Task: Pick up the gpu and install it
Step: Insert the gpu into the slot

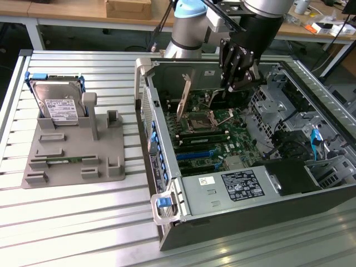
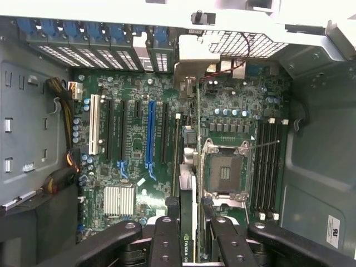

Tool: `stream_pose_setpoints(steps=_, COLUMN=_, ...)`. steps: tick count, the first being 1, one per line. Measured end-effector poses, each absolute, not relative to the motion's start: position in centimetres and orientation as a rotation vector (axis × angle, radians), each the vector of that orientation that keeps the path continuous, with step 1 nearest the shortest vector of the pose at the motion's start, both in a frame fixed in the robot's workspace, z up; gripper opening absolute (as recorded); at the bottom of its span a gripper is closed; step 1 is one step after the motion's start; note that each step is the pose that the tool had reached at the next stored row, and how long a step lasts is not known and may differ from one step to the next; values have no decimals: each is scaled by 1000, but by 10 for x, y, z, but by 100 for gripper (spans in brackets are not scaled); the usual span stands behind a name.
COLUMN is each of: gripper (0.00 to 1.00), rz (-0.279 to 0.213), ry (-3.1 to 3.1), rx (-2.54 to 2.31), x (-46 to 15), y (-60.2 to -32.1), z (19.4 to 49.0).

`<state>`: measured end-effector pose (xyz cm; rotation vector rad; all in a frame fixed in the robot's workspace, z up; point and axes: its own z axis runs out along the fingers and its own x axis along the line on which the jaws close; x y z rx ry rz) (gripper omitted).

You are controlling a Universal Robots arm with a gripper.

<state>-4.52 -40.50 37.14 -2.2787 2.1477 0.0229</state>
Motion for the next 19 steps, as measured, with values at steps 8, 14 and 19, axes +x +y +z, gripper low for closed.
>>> stream_pose_setpoints(steps=8, gripper=26, rz=21, ry=2149, rx=-2280, x=-45, y=-405, z=366)
stream_pose_setpoints(steps=14, gripper=26, rz=20, ry=2149, rx=-2280, x=-45, y=-405, z=362)
stream_pose_setpoints(steps=19, gripper=26, rz=20, ry=2149, rx=-2280, x=-45, y=-405, z=360)
